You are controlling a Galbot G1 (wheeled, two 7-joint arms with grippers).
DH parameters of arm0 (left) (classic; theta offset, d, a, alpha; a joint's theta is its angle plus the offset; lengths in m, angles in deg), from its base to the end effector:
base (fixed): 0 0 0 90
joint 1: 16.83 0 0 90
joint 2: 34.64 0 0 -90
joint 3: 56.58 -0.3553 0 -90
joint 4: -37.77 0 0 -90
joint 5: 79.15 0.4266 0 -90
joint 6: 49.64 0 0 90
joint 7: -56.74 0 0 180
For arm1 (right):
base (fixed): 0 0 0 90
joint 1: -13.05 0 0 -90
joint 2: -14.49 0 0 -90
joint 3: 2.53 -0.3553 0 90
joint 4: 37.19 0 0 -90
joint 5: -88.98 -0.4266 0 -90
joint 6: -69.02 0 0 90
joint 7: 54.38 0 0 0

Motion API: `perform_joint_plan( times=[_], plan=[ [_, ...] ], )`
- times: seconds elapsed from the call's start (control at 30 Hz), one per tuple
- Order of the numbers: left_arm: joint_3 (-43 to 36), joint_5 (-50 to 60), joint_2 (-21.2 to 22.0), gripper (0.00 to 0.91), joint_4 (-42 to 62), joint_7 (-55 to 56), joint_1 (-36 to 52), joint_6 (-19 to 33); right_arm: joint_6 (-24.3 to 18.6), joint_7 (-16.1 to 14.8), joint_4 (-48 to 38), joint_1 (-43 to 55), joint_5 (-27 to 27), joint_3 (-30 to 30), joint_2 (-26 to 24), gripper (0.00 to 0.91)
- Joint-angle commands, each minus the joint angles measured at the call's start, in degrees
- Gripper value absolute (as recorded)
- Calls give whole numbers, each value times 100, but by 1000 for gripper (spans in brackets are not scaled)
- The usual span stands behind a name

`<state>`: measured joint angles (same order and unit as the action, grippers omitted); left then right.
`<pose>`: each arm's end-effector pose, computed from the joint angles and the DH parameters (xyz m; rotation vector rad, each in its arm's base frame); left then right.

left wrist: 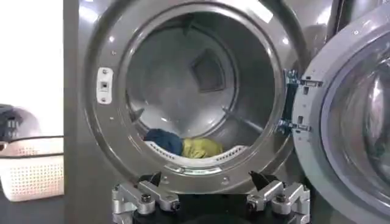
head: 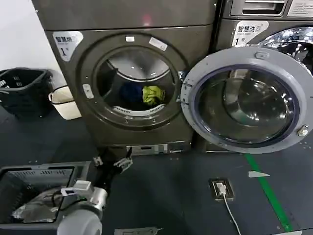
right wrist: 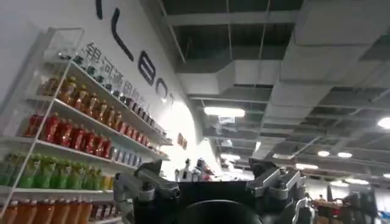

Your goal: Grasp the clothes from the dryer.

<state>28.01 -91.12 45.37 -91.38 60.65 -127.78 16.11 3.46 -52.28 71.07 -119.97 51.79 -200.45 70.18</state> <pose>0.2754 -0.0158 -0.2019 -0.2242 -2.9981 0.0805 -0.0678 -0.4433 0.1101 1.6893 2.2546 -0.5972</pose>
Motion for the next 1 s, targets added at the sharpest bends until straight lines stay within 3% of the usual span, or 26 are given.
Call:
perform_joint_plan(
  times=[0.03, 0.33, 0.73, 1.0],
  plan=[
    [-6, 28, 28, 907, -23, -6, -26, 8, -6, 1, 8, 0, -2, 6, -6, 907],
    [-44, 38, 97, 907, -9, -34, 68, -5, -35, 6, 7, -9, 0, -9, -2, 907],
    [-93, 189, 104, 907, 53, -69, 216, 58, -626, -30, -30, -59, -171, -46, 25, 907],
    [90, 157, 113, 907, 102, -47, 275, 69, -776, -107, -31, -74, -160, -29, 25, 907]
  ],
)
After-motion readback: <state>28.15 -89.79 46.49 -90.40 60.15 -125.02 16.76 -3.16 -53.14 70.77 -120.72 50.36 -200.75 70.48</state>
